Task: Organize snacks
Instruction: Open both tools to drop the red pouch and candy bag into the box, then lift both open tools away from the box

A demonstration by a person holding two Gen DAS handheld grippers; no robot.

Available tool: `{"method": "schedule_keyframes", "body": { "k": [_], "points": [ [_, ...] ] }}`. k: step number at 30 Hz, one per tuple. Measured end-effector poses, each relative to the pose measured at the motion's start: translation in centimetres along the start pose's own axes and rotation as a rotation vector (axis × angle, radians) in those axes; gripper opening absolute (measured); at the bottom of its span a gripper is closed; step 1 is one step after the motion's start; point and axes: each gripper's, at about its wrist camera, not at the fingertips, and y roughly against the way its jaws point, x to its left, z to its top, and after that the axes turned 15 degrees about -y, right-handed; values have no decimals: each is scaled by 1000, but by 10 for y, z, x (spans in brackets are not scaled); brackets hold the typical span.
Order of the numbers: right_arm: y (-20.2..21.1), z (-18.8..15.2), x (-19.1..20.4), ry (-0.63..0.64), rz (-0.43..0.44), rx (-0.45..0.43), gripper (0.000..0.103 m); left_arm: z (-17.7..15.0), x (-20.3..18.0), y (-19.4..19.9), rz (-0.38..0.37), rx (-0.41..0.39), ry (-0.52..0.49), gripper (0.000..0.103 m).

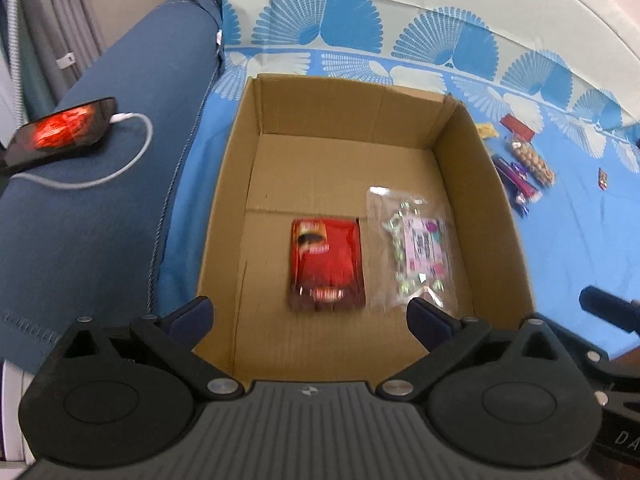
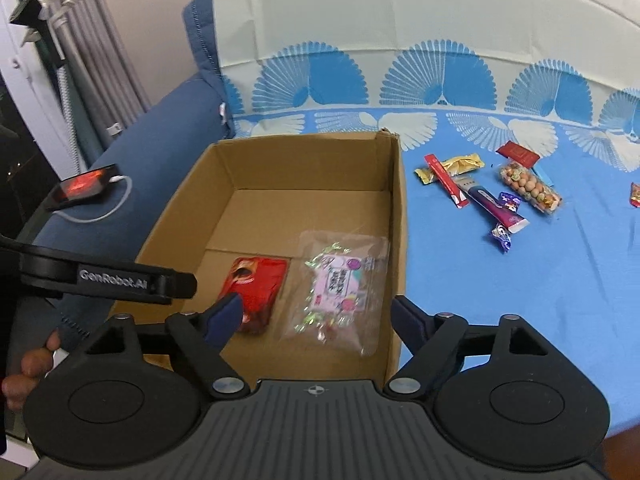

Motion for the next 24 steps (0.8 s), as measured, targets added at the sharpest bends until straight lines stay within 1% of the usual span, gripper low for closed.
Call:
{"method": "schedule_keyframes", "body": {
  "k": [2, 5, 7, 13, 20, 24],
  "points": [
    [13, -8, 4, 7, 2, -10, 86, -13, -7, 15, 16, -11, -8, 103],
    [33, -21, 10, 26, 9, -27, 88, -29, -13, 30, 3, -20, 5, 103],
    [44, -28, 12, 40, 10, -46, 89, -37, -17, 38, 14, -26, -1, 103],
    [75, -40, 12, 50, 13, -108, 91, -52, -29, 62, 47, -68, -20, 103],
    [97, -51, 13, 67, 27, -151, 92, -64, -35, 82, 69, -103, -19, 103],
    [106, -55, 14, 67, 35, -178, 94, -68, -37, 93, 103, -136, -20, 103]
  ]
}}
